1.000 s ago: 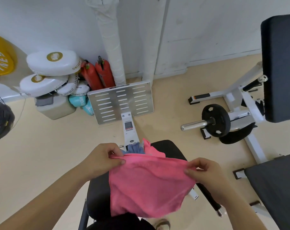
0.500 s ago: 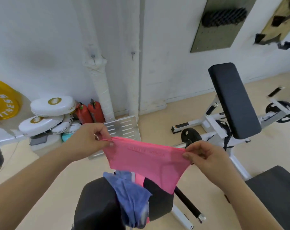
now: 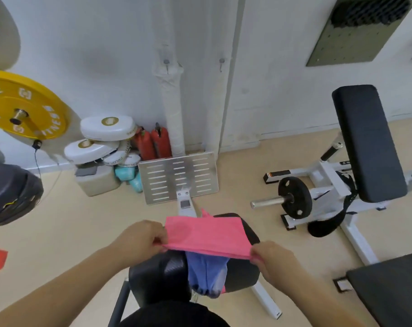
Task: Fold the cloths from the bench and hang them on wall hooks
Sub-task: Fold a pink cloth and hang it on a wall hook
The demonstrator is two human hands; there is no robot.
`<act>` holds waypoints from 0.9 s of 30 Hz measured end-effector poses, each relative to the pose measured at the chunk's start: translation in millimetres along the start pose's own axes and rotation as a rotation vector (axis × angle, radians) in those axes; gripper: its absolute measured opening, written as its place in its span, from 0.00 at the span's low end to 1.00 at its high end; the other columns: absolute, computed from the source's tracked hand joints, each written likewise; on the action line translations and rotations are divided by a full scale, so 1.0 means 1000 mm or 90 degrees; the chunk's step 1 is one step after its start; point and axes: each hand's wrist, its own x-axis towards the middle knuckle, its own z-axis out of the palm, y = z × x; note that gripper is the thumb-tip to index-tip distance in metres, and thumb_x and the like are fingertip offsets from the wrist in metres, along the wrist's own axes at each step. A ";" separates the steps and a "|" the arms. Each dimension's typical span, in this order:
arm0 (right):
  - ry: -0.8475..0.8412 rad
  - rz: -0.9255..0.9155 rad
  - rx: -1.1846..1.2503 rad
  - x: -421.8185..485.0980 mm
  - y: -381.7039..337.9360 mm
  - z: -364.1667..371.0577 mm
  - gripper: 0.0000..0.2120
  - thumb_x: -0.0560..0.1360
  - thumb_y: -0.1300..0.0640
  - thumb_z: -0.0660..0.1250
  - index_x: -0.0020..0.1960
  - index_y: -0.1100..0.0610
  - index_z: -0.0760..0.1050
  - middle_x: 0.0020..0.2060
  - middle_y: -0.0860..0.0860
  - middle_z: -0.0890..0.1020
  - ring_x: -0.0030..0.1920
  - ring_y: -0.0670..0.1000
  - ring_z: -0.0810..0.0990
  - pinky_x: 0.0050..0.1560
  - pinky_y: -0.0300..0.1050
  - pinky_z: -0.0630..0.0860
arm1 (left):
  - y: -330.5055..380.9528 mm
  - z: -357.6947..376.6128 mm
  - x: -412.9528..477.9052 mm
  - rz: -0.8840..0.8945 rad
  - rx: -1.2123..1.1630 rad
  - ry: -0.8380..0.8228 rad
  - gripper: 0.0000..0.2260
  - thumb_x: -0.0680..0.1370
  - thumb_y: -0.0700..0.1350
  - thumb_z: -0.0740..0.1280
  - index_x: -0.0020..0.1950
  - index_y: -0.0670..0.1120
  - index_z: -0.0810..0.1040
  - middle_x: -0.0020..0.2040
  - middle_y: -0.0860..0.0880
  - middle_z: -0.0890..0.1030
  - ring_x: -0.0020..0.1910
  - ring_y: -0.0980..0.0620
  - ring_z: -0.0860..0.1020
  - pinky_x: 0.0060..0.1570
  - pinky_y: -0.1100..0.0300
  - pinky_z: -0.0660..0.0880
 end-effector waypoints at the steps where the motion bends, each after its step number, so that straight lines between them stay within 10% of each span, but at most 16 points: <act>1: -0.008 0.000 -0.002 0.002 -0.001 0.014 0.12 0.83 0.52 0.59 0.60 0.51 0.79 0.56 0.51 0.81 0.56 0.52 0.78 0.56 0.44 0.74 | -0.004 0.016 -0.008 -0.013 -0.007 -0.033 0.07 0.71 0.54 0.74 0.46 0.54 0.86 0.41 0.61 0.79 0.45 0.56 0.80 0.44 0.64 0.72; 6: -0.077 -0.042 -0.037 -0.003 0.002 0.056 0.13 0.83 0.57 0.57 0.59 0.53 0.79 0.48 0.48 0.75 0.47 0.51 0.72 0.39 0.36 0.66 | -0.015 0.055 -0.045 -0.056 -0.158 -0.170 0.04 0.69 0.51 0.74 0.38 0.56 0.80 0.40 0.59 0.79 0.43 0.61 0.77 0.46 0.65 0.75; 10: -0.101 -0.066 0.110 -0.009 0.009 0.063 0.14 0.79 0.48 0.59 0.55 0.53 0.79 0.54 0.46 0.79 0.56 0.47 0.77 0.58 0.42 0.75 | -0.021 0.056 -0.044 -0.119 -0.354 -0.227 0.03 0.68 0.45 0.71 0.38 0.47 0.79 0.38 0.47 0.81 0.36 0.56 0.78 0.40 0.59 0.76; 17: -0.034 0.137 0.514 0.048 -0.004 0.031 0.07 0.74 0.56 0.63 0.39 0.58 0.70 0.35 0.48 0.72 0.37 0.48 0.69 0.38 0.43 0.64 | -0.038 0.053 0.033 -0.319 -0.608 -0.034 0.05 0.67 0.39 0.67 0.39 0.38 0.78 0.31 0.47 0.74 0.31 0.53 0.71 0.30 0.62 0.68; 27: 0.058 0.248 0.507 0.173 0.004 0.039 0.06 0.81 0.56 0.64 0.48 0.57 0.77 0.44 0.53 0.82 0.46 0.53 0.80 0.43 0.43 0.73 | -0.084 0.113 0.108 -0.492 -0.450 -0.033 0.08 0.77 0.39 0.63 0.46 0.48 0.81 0.45 0.47 0.84 0.44 0.46 0.80 0.45 0.53 0.79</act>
